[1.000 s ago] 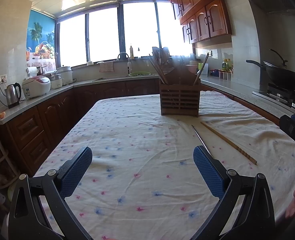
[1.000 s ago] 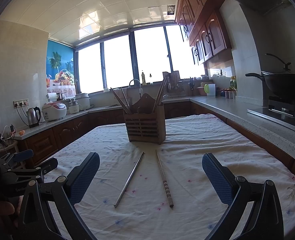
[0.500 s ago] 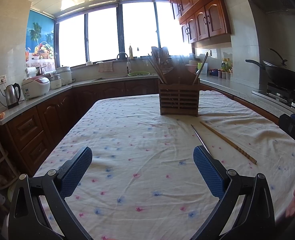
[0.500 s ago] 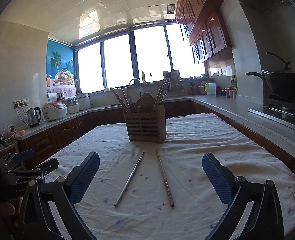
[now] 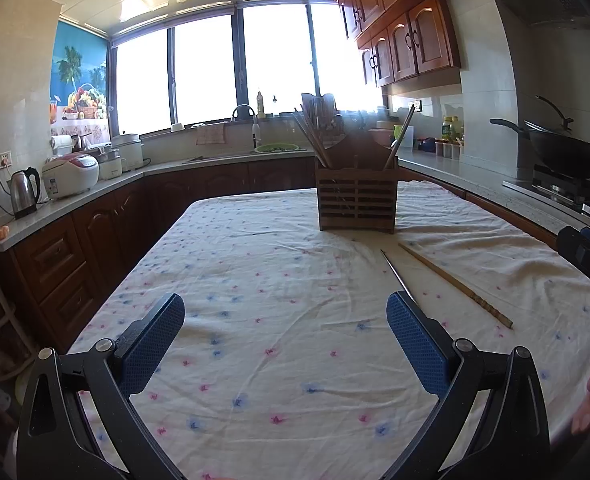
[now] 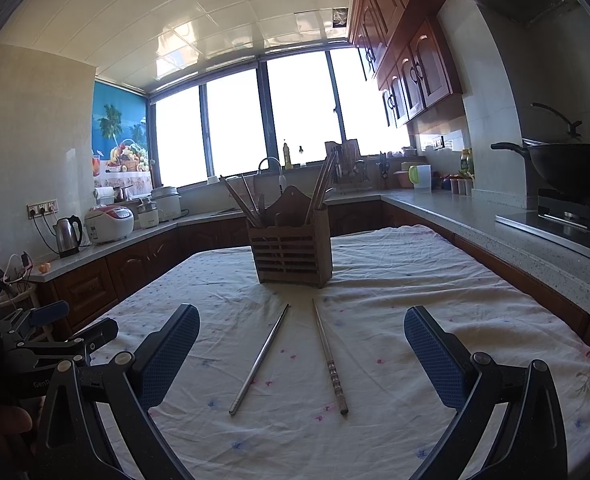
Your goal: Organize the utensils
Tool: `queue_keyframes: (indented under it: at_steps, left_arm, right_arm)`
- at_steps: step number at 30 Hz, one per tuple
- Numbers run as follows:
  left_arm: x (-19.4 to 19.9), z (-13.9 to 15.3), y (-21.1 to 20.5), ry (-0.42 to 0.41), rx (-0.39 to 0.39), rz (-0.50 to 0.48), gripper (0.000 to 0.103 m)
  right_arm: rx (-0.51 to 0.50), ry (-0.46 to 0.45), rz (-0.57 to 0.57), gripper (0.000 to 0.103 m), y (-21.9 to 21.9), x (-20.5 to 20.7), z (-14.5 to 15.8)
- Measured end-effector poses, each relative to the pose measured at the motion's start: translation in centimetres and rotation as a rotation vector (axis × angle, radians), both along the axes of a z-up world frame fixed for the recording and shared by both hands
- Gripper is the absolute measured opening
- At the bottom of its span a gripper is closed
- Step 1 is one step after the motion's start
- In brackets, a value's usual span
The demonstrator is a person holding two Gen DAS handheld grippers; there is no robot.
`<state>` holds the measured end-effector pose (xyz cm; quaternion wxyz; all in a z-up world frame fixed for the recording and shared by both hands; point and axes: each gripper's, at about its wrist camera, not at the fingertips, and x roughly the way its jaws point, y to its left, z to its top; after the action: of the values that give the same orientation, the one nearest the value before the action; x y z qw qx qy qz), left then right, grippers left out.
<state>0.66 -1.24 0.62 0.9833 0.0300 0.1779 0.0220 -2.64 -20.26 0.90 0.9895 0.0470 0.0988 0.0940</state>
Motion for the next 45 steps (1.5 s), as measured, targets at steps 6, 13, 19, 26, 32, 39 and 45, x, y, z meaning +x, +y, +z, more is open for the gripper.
queue_keyframes:
  at_steps: [6,13,19,26,32,39,45]
  left_arm:
    - [0.0,0.0,0.0,0.000,-0.001,-0.002,0.103]
    - [0.0,0.0,0.0,0.001,-0.001,-0.003,0.103]
    - [0.3,0.1,-0.1,0.001,0.001,-0.007,0.103]
    - [0.5,0.1,-0.2,0.004,0.000,-0.010,0.103]
    - [0.8,0.2,0.0,0.006,-0.002,-0.011,0.103]
    - [0.9,0.4,0.2,0.006,-0.011,-0.015,0.103]
    - [1.1,0.5,0.2,0.013,-0.009,-0.019,0.103]
  right_arm:
    - [-0.001,0.000,0.001,0.103,0.0,0.0,0.0]
    - [0.000,0.001,0.002,0.103,0.1,0.0,0.0]
    - [0.001,0.001,0.003,0.103,0.1,0.0,0.1]
    - [0.006,0.004,0.004,0.103,0.5,0.0,0.0]
    - [0.006,0.004,0.006,0.103,0.7,-0.1,0.0]
    - [0.010,0.006,0.006,0.103,1.2,-0.2,0.0]
    - [0.017,0.017,0.002,0.103,2.0,-0.6,-0.1]
